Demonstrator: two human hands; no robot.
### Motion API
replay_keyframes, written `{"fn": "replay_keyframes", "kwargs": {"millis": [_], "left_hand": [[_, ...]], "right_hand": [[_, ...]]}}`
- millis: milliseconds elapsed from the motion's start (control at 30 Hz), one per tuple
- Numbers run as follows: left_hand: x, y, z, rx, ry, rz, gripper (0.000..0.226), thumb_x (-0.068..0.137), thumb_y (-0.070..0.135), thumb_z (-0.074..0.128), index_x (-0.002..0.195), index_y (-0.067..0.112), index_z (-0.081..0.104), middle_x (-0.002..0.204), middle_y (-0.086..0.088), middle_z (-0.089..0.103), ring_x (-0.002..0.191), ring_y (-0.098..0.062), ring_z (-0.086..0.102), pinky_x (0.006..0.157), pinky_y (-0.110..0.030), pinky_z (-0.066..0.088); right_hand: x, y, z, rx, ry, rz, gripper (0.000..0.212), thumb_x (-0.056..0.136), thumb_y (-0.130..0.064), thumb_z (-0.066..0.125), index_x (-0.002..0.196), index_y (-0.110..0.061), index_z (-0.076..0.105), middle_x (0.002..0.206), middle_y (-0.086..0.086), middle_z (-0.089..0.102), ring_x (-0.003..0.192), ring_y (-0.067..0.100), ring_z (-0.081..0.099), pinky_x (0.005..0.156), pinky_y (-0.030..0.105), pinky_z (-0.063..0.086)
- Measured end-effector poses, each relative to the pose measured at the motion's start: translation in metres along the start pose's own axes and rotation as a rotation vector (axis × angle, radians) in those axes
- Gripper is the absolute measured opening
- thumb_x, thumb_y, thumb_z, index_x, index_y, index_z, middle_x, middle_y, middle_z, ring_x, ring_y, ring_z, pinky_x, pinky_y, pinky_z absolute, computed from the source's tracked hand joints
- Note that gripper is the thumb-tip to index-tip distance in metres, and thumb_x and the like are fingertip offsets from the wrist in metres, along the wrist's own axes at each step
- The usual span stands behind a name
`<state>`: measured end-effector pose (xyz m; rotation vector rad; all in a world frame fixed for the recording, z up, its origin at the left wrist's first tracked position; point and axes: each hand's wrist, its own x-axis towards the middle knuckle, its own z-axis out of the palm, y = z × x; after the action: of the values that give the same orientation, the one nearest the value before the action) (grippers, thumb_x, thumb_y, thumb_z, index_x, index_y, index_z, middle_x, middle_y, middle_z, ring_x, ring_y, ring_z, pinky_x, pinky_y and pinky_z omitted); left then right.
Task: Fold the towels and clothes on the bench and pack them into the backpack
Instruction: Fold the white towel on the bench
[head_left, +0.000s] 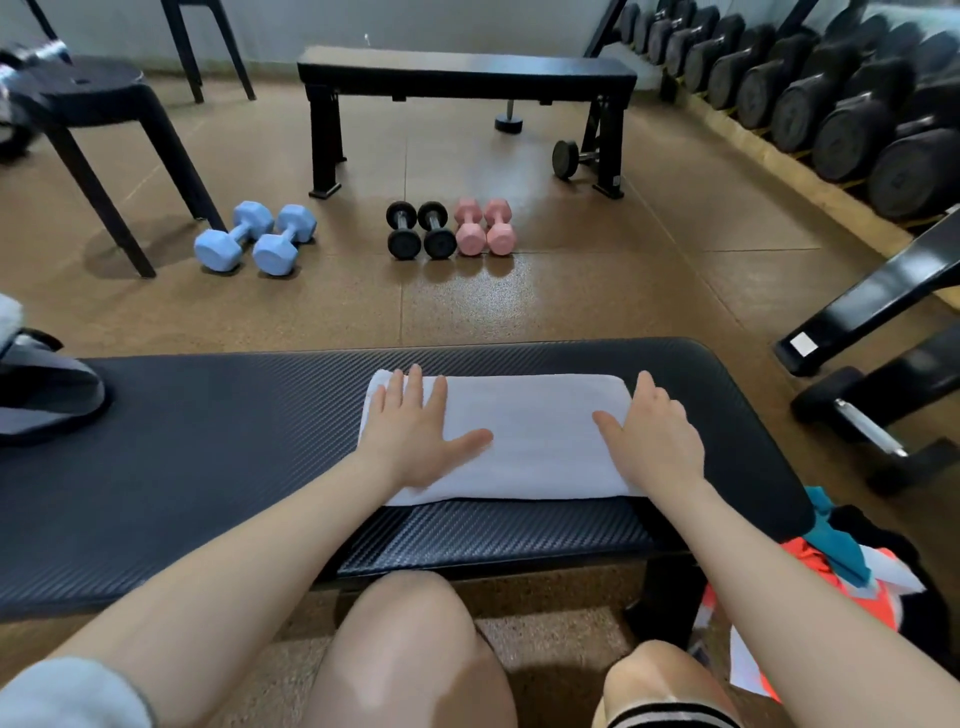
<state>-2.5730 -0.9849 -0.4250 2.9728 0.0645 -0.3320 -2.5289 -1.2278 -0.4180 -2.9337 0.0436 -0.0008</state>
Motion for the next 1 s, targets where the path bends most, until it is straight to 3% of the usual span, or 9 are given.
{"fn": "replay_keyframes", "kwargs": {"millis": [167,300,467,567,667,767,867,933,1000], "left_hand": [[0.013,0.046,-0.005,-0.066,0.051,0.291,0.085,0.089,0.061,0.033,0.148,0.007,0.004,0.157,-0.01,-0.004,0.144,-0.025,-0.002,0.118,-0.038,0.002],[0.016,0.063,0.012,0.053,-0.019,0.409,0.078,0.091,0.06,0.028,0.148,0.017,-0.002,0.157,-0.002,-0.01,0.144,-0.02,-0.007,0.116,-0.036,-0.005],[0.019,0.061,0.021,0.062,0.041,0.372,0.075,0.091,0.06,0.027,0.149,0.021,-0.002,0.157,0.0,-0.009,0.144,-0.018,-0.007,0.115,-0.034,-0.006],[0.018,0.058,0.015,-0.094,0.028,0.41,0.065,0.095,0.049,0.032,0.148,0.017,0.011,0.157,-0.001,0.004,0.144,-0.017,0.004,0.116,-0.032,0.0],[0.008,0.054,-0.002,-0.894,0.068,0.309,0.036,0.1,0.028,0.035,0.133,0.018,0.046,0.138,0.0,0.048,0.126,-0.013,0.044,0.106,-0.028,0.03],[-0.003,0.048,-0.015,-1.417,0.039,0.054,0.034,0.1,0.032,0.034,0.12,0.014,0.054,0.115,-0.006,0.063,0.1,-0.022,0.063,0.087,-0.035,0.051],[-0.005,0.04,-0.012,-1.249,0.057,-0.106,0.045,0.09,0.024,0.055,0.131,0.01,0.042,0.111,-0.008,0.063,0.094,-0.028,0.065,0.087,-0.043,0.052],[-0.002,0.037,-0.007,-1.129,0.092,-0.104,0.05,0.084,0.011,0.059,0.131,0.01,0.042,0.105,-0.005,0.064,0.087,-0.024,0.064,0.081,-0.036,0.051],[0.001,0.037,-0.006,-1.043,0.149,-0.105,0.052,0.083,0.006,0.058,0.132,0.011,0.041,0.094,-0.001,0.061,0.082,-0.017,0.058,0.074,-0.024,0.044]], "right_hand": [[0.003,-0.004,-0.006,0.152,-0.118,0.19,0.045,0.089,-0.042,0.055,0.113,-0.004,0.048,0.111,0.013,0.058,0.098,0.032,0.057,0.077,0.039,0.048],[0.006,-0.006,-0.009,0.255,-0.187,0.255,0.028,0.083,-0.033,0.062,0.093,-0.011,0.049,0.094,0.005,0.057,0.092,0.029,0.058,0.078,0.039,0.047],[0.021,-0.008,-0.033,0.703,-0.39,0.305,0.036,0.077,-0.016,0.072,0.104,0.003,0.059,0.099,0.014,0.064,0.09,0.029,0.061,0.08,0.037,0.05],[0.018,-0.019,-0.053,0.799,-0.527,0.15,0.035,0.082,-0.013,0.067,0.115,-0.006,0.057,0.104,0.012,0.066,0.095,0.027,0.064,0.089,0.044,0.051],[0.0,-0.037,-0.062,0.882,-0.657,-0.076,0.044,0.086,-0.018,0.064,0.126,-0.024,0.046,0.106,0.004,0.062,0.091,0.017,0.063,0.081,0.033,0.052],[-0.017,-0.056,-0.052,0.823,-0.729,-0.207,0.039,0.091,-0.017,0.055,0.128,-0.026,0.044,0.116,-0.003,0.058,0.091,0.015,0.063,0.083,0.026,0.052],[-0.021,-0.067,-0.034,0.683,-0.679,-0.272,0.06,0.089,-0.012,0.056,0.143,-0.019,0.032,0.137,-0.008,0.043,0.102,0.01,0.062,0.089,0.018,0.049],[-0.024,-0.072,-0.031,0.622,-0.606,-0.354,0.055,0.09,-0.009,0.055,0.141,-0.021,0.037,0.125,-0.009,0.05,0.085,0.006,0.064,0.073,0.008,0.046],[-0.021,-0.07,-0.031,0.457,-0.407,-0.493,0.047,0.09,-0.009,0.054,0.134,-0.022,0.047,0.115,-0.007,0.059,0.097,0.011,0.061,0.08,0.013,0.042]]}}
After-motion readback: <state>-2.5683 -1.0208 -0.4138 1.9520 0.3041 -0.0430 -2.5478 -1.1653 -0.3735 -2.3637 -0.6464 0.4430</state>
